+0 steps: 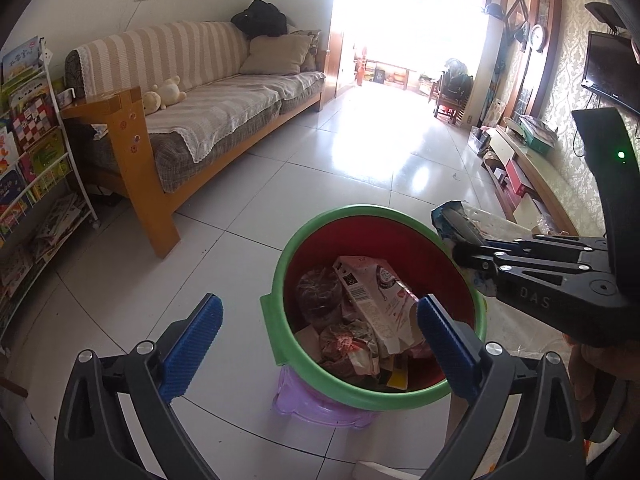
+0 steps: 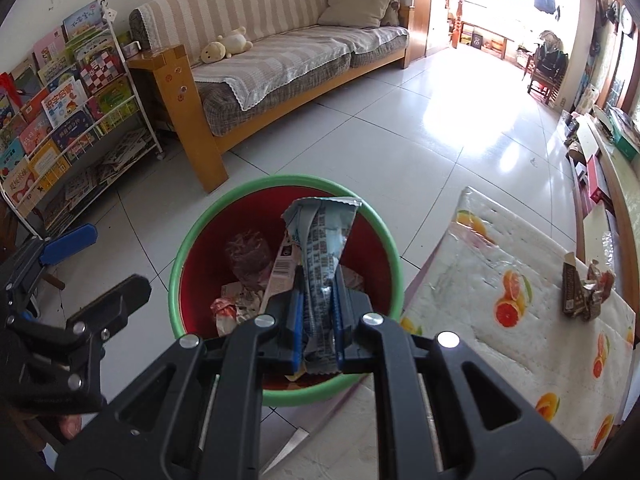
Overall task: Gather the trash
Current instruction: 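Lower the grey wrapper into the red bin and open the right tool, then move both tools back over the table toward the brown cigarette box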
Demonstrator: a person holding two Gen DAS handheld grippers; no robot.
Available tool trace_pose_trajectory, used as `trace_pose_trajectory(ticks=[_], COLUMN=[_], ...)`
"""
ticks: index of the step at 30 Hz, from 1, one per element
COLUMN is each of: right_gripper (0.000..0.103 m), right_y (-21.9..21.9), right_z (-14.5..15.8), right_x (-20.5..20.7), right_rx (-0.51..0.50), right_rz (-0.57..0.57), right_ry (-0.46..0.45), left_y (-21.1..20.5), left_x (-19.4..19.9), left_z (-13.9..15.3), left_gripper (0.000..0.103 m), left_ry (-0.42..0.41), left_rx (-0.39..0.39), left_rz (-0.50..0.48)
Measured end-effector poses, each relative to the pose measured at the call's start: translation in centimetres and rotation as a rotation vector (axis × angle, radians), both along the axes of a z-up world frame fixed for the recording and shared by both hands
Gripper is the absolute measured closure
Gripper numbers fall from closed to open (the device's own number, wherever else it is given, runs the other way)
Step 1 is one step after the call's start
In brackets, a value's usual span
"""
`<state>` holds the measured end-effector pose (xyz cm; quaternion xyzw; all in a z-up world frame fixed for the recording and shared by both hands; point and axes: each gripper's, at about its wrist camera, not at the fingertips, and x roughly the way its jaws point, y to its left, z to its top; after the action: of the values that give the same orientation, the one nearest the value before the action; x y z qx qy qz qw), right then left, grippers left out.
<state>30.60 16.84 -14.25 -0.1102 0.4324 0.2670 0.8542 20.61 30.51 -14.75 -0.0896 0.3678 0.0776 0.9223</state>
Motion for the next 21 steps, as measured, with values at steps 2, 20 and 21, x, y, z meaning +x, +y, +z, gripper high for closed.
trace_pose_trajectory(ticks=[2, 20, 21], right_gripper=[0.091, 0.013, 0.012], right_y=[1.6, 4.2, 3.7], right_z=[-0.7, -1.8, -1.5], right_x=[0.3, -0.1, -0.3], right_rx=[-0.015, -0.034, -0.036], right_rz=[0.018, 0.006, 0.003], right_ry=[0.010, 0.007, 0.002], left_y=[1.0, 2.8, 2.3], left_x=[-0.6, -2.5, -2.4], left_z=[-0.3, -1.0, -0.8], left_gripper=[0.010, 0.010, 0.010], left_ry=[0.003, -0.003, -0.008], left_rx=[-0.007, -0.052, -0.052], left_rz=[0.015, 0.066, 0.056])
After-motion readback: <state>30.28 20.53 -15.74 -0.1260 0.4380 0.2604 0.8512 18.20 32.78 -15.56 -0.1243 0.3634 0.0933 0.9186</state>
